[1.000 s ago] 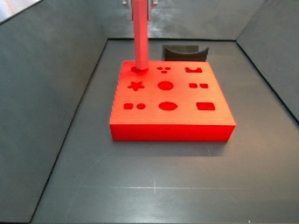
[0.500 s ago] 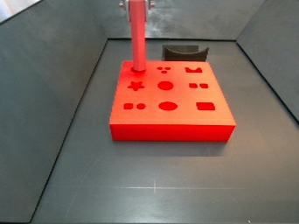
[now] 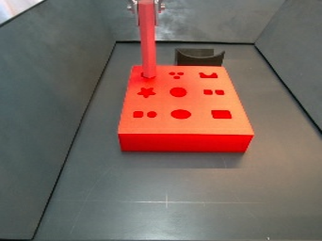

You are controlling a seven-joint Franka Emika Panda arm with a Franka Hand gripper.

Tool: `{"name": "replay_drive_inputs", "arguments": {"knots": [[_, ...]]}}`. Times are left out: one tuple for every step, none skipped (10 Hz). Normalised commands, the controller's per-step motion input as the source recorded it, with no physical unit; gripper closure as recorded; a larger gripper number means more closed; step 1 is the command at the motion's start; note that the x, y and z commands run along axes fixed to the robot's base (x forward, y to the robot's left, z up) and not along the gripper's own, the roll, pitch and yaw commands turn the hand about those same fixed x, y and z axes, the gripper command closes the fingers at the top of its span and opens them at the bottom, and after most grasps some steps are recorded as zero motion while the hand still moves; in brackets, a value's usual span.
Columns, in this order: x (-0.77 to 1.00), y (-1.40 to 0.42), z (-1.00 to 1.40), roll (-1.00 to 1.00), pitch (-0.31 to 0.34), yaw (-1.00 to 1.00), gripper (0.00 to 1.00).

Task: Pick up the hexagon object. Move up. Move to above the board. Insert the hexagon object.
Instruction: Insert the hexagon object.

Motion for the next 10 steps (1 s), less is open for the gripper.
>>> {"name": "replay_drive_inputs", "arguments": {"knots": [[-0.12, 0.0, -0.14, 0.01, -0.121, 0.09, 1.0], [-0.14, -0.07, -0.14, 0.02, -0.134, 0.07, 1.0], [-0.17, -0.07, -0.13, 0.02, -0.136, 0.04, 1.0], [-0.06, -0.01, -0.23, 0.0, -0.131, 0.01, 1.0], [0.14, 0.0, -0.45, 0.0, -0.124, 0.0, 1.0], [0.21, 0.0, -0.58, 0.0, -0.106, 0.0, 1.0], [0.15, -0.01, -0.59, 0.0, -0.113, 0.0, 1.0], [0.19, 0.0, -0.5, 0.01, -0.031, 0.0, 1.0], [0.0, 0.0, -0.25, 0.0, -0.101, 0.0, 1.0], [0.0, 0.06, -0.06, -0.08, -0.083, -0.01, 1.0]]}}
